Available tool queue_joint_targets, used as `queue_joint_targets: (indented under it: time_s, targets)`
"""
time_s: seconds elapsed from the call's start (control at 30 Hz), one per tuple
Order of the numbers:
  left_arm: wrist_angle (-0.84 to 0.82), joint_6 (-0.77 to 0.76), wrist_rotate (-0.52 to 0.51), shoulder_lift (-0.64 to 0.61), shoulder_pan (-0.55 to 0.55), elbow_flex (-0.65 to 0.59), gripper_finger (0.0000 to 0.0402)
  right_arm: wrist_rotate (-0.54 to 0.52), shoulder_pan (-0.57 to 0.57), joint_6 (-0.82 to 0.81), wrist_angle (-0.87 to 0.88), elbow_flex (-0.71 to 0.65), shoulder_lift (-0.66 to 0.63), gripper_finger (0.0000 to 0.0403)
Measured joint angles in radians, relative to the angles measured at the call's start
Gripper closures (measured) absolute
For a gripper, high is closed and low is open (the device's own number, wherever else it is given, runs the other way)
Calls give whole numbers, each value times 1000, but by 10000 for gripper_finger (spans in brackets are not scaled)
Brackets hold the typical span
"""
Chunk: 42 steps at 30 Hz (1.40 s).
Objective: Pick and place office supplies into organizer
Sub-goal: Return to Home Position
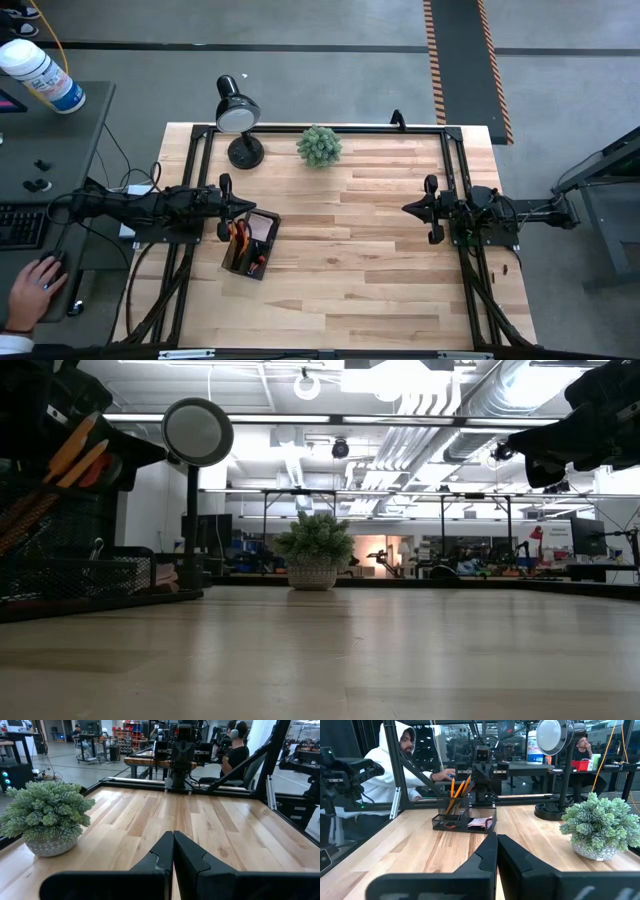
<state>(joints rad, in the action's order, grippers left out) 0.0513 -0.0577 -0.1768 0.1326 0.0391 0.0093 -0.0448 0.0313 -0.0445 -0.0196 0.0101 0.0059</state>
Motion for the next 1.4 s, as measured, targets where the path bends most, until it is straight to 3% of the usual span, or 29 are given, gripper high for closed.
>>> queue_joint_targets:
  time_s: [1.4]
  targets:
    - [0, 0, 0, 0, 0, 0, 401, 0, 0, 0, 0, 0, 0, 400]
